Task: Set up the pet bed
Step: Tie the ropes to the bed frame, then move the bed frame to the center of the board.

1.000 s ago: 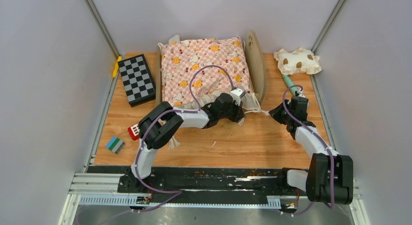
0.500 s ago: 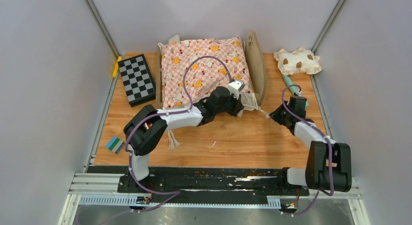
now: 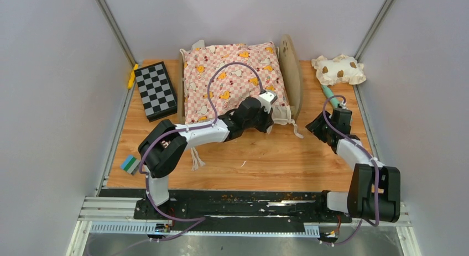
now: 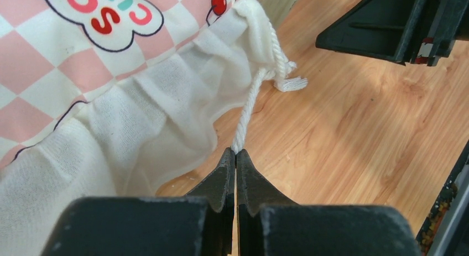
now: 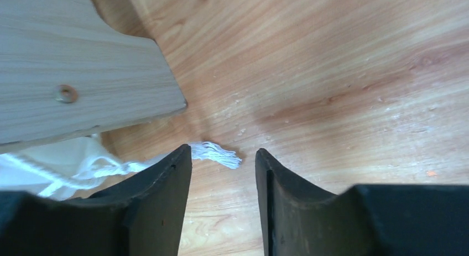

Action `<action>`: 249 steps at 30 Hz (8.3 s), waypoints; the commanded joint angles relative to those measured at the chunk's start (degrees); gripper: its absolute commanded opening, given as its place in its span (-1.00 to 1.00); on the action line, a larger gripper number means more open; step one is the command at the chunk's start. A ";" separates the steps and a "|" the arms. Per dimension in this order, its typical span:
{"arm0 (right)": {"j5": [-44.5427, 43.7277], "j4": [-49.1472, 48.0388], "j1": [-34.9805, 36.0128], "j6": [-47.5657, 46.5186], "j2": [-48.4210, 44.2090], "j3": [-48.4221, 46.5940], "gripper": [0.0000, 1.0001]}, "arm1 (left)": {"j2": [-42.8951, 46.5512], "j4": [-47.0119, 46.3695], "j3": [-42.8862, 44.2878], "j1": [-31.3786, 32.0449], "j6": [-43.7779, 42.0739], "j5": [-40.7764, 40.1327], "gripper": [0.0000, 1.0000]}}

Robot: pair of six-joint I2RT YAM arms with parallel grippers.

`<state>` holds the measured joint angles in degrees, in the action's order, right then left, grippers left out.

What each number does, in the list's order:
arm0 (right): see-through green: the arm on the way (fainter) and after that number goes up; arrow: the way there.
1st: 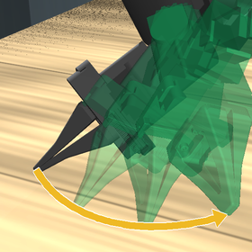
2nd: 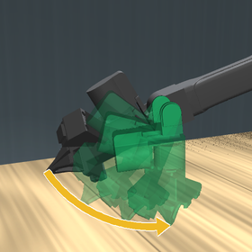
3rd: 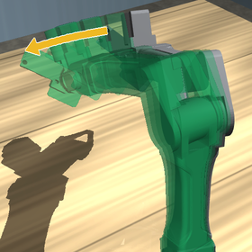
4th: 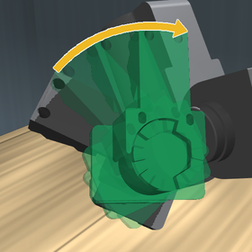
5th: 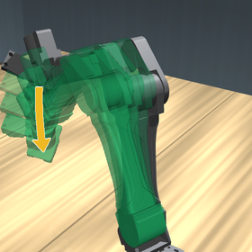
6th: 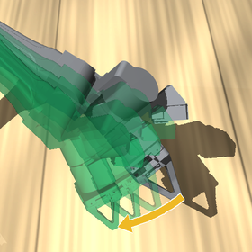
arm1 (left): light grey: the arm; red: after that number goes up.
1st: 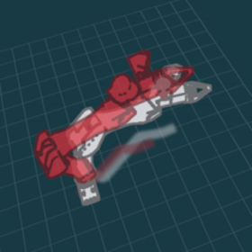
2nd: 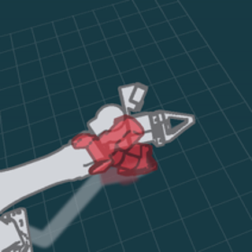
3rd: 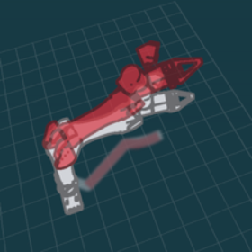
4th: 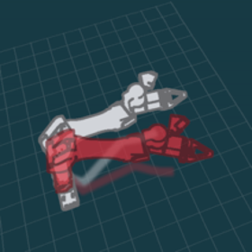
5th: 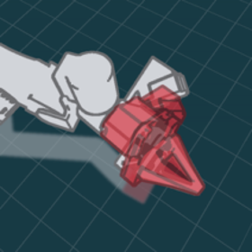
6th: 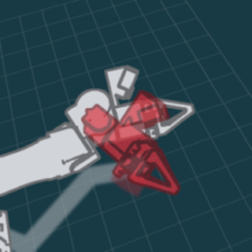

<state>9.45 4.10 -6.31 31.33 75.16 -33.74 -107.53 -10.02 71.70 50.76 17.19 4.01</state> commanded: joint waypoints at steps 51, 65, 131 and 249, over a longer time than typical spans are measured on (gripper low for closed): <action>10.04 -16.12 3.94 76.21 2.61 9.30 0.28 | -2.32 0.05 4.68 0.30 -0.41 4.45 -1.00; 7.44 -21.99 4.11 79.73 9.79 8.00 0.09 | -2.19 0.58 5.02 0.30 -0.82 4.94 -1.00; -7.44 -11.43 -0.53 60.84 13.88 -1.51 -1.00 | -0.70 15.26 18.61 -7.37 -4.56 -1.44 -1.00; 12.07 21.07 18.65 -9.60 -49.51 -4.59 0.17 | 41.35 30.55 -21.21 -16.52 16.05 -26.30 -0.51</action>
<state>14.96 29.76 12.10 23.53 24.75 -39.77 -70.11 16.51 50.15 33.08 33.80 -23.70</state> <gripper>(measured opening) 0.570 0.144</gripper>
